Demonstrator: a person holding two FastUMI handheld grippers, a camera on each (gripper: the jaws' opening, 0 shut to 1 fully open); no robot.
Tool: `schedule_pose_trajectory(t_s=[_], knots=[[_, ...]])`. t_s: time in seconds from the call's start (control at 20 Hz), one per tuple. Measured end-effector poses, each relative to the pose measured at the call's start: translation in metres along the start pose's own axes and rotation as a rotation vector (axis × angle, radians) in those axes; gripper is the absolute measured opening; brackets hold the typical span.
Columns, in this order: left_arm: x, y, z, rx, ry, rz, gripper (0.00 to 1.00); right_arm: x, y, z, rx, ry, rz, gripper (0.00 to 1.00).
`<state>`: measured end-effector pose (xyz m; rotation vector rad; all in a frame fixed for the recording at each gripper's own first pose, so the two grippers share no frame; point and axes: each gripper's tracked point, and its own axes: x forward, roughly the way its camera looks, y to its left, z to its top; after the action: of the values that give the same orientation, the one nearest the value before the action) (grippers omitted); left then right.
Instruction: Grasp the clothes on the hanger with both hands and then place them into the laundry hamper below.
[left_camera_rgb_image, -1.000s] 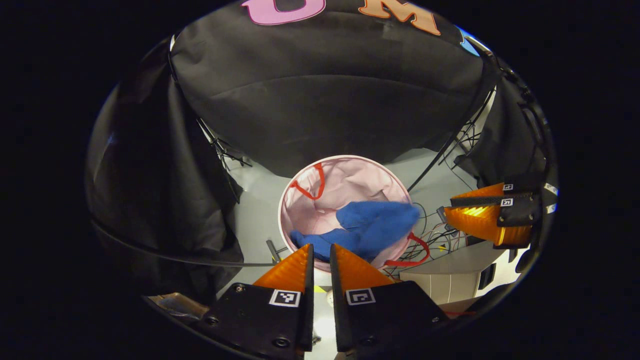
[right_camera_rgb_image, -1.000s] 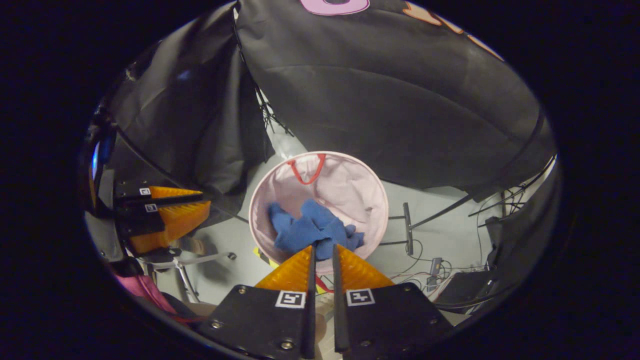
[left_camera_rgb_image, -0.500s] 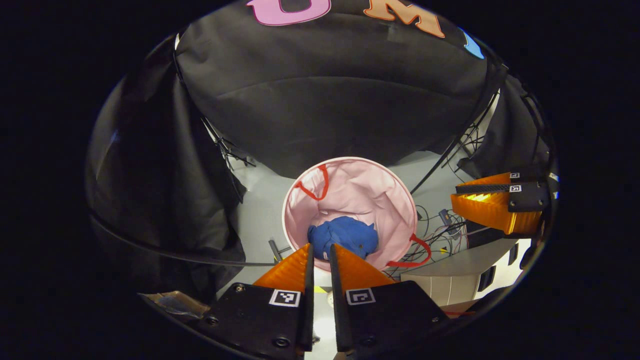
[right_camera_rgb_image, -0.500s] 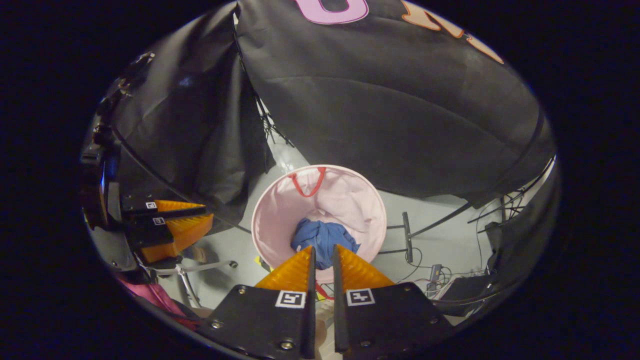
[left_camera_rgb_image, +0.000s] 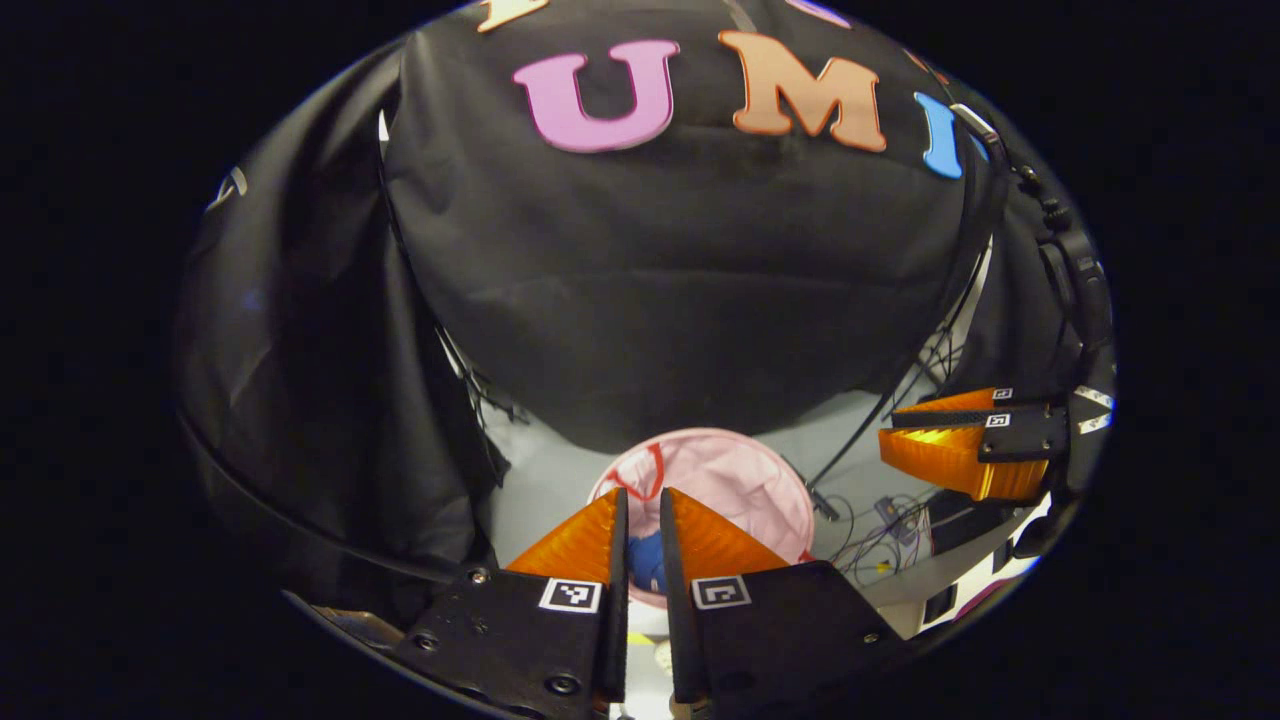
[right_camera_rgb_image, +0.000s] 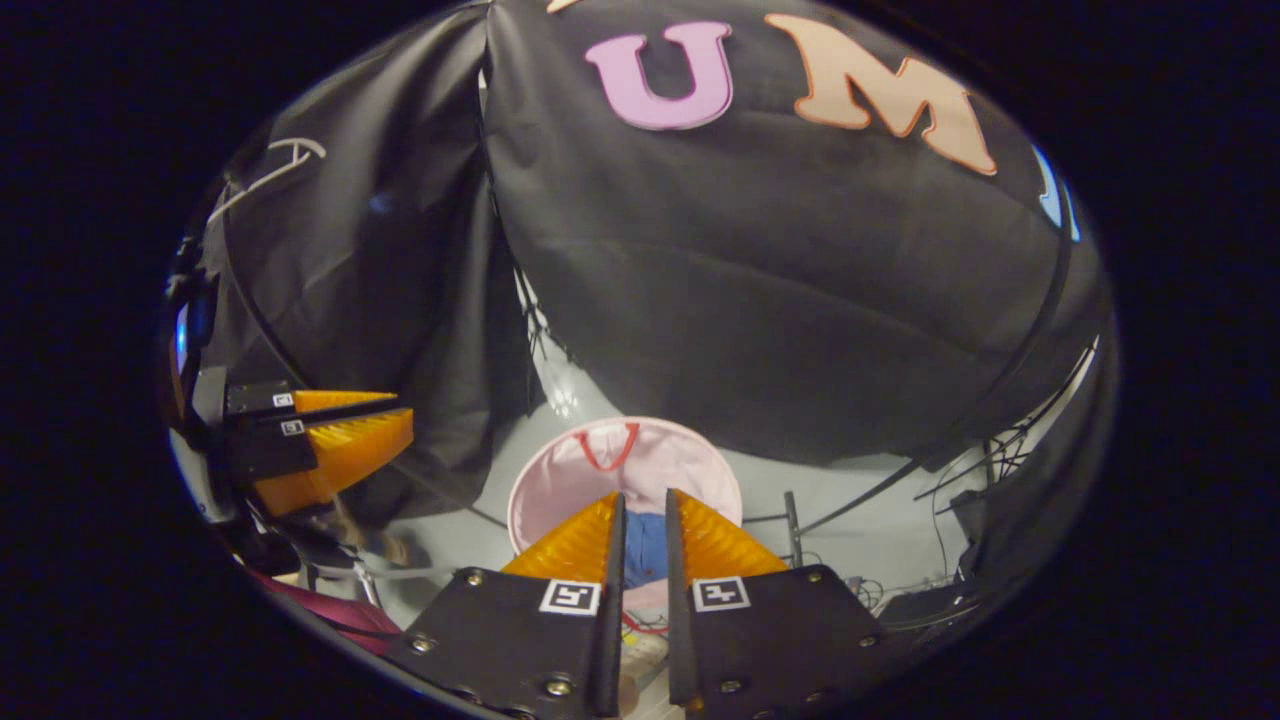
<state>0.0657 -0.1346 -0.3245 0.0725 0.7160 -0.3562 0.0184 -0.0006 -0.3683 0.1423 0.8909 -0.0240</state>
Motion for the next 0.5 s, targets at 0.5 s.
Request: schedule_pose_trajectory(t_s=[0.5], knots=[[-0.050, -0.028, 0.130, -0.035, -0.400, -0.077, 0.18, -0.133, -0.021, 0.188, -0.014, -0.533, -0.077, 0.22]])
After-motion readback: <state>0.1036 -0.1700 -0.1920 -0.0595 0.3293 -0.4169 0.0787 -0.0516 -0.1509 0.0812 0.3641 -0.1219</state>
